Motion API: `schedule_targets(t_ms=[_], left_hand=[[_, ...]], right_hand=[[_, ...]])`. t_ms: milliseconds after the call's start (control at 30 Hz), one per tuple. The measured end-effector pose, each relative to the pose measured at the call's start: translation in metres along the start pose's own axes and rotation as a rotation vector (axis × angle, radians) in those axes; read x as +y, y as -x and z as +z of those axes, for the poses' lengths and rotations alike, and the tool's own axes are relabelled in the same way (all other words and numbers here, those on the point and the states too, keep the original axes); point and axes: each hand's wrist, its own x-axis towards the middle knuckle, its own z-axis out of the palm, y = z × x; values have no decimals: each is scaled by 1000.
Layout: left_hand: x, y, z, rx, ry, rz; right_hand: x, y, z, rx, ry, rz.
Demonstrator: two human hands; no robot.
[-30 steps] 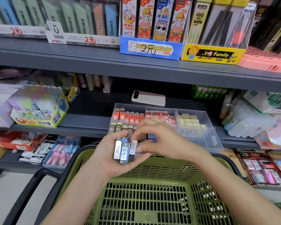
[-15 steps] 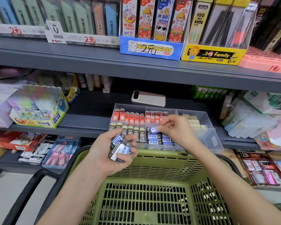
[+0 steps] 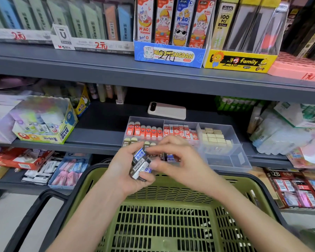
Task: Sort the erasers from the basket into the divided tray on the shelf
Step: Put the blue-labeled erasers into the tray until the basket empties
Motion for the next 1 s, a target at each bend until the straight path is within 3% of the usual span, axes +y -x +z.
schedule_targets(t_ms=[100,167,233,333,433,533,633,700,900,1000], left_hand=[[-4,0,4,42,-47,29],[-5,1,6,48,-56,37],[-6,0,8,53,-55,39],[-5,-1,6,66,-53,45],[-2,-2,1,74,-75,71],[1,-3,-4,55,-102,87],[3,-4,-8,36,-106,100],[5,-4,-11,26,-113,107],[9,-6,-14,15,-108,103],[9,-8,-15,8,-100,107]], right_hand=[[-9,3,10,11,75,23],[-13,5,12,64,0,33],[-16,7,11,64,-256,57],[-10,5,-5,164,-858,102],[5,-4,-28,337,-1060,234],[29,-12,-39,383,-592,363],[49,-19,-39,297,12,374],[57,-25,-35,213,270,347],[62,-30,-18,74,646,206],[60,-33,-19,122,575,199]])
